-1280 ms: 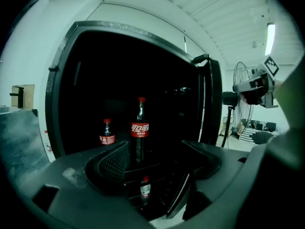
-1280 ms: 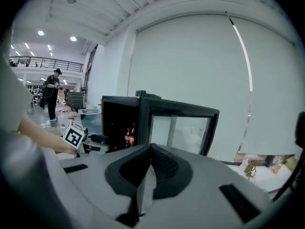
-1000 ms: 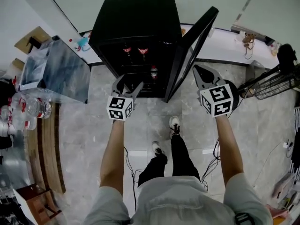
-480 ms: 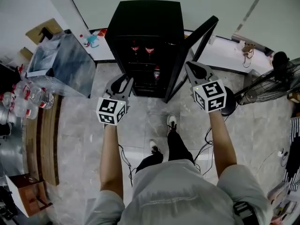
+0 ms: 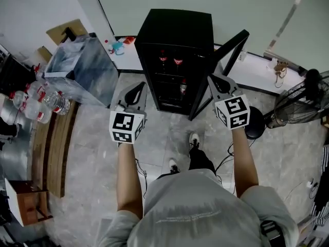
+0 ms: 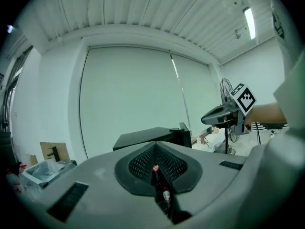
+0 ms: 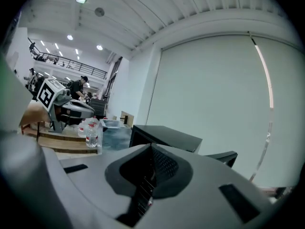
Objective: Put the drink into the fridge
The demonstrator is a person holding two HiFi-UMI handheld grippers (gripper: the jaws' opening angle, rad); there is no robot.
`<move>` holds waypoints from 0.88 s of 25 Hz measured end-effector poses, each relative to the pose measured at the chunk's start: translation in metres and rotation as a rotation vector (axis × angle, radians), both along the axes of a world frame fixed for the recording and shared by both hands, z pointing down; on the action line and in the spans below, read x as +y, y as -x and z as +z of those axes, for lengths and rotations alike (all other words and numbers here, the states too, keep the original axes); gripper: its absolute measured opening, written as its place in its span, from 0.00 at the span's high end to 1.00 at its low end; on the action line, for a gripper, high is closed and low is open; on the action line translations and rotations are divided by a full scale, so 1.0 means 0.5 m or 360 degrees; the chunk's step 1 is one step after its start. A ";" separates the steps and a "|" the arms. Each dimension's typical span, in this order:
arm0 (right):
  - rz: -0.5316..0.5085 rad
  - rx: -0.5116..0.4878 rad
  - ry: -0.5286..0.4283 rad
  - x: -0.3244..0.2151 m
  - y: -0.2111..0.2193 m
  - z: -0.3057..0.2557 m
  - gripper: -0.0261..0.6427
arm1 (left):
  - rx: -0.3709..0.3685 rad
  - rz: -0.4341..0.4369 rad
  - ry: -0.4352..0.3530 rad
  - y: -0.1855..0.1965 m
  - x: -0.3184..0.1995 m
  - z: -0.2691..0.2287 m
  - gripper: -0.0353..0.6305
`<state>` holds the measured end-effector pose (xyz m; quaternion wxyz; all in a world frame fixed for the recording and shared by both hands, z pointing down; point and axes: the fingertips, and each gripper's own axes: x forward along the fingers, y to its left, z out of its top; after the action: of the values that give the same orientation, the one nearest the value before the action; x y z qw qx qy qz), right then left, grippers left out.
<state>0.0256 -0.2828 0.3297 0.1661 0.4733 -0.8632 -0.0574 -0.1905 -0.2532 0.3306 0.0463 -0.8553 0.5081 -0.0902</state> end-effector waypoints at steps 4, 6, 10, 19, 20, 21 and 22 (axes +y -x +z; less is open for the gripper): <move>-0.0019 -0.0036 -0.0063 0.010 0.010 -0.037 0.96 | 0.0003 -0.0024 -0.0067 0.003 0.027 -0.049 0.93; -0.0032 -0.0066 -0.0080 0.013 0.016 -0.052 0.96 | 0.0015 -0.0040 -0.0096 0.008 0.037 -0.066 0.93; -0.0065 -0.0071 -0.0092 0.023 0.028 -0.064 0.96 | 0.0022 -0.0071 -0.0121 0.013 0.052 -0.081 0.93; -0.0101 -0.0053 -0.0077 0.037 0.048 -0.058 0.96 | -0.0002 -0.0089 -0.0106 0.017 0.068 -0.075 0.93; -0.0103 -0.0052 -0.0078 0.038 0.049 -0.058 0.96 | 0.0003 -0.0088 -0.0104 0.018 0.069 -0.073 0.93; -0.0103 -0.0052 -0.0080 0.039 0.050 -0.058 0.96 | 0.0009 -0.0087 -0.0101 0.017 0.070 -0.071 0.93; -0.0101 -0.0052 -0.0081 0.040 0.050 -0.058 0.96 | 0.0013 -0.0085 -0.0097 0.017 0.071 -0.068 0.93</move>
<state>0.0006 -0.2630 0.3006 0.1381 0.4507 -0.8786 -0.0768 -0.1988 -0.2179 0.2967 0.0678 -0.8400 0.5334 -0.0725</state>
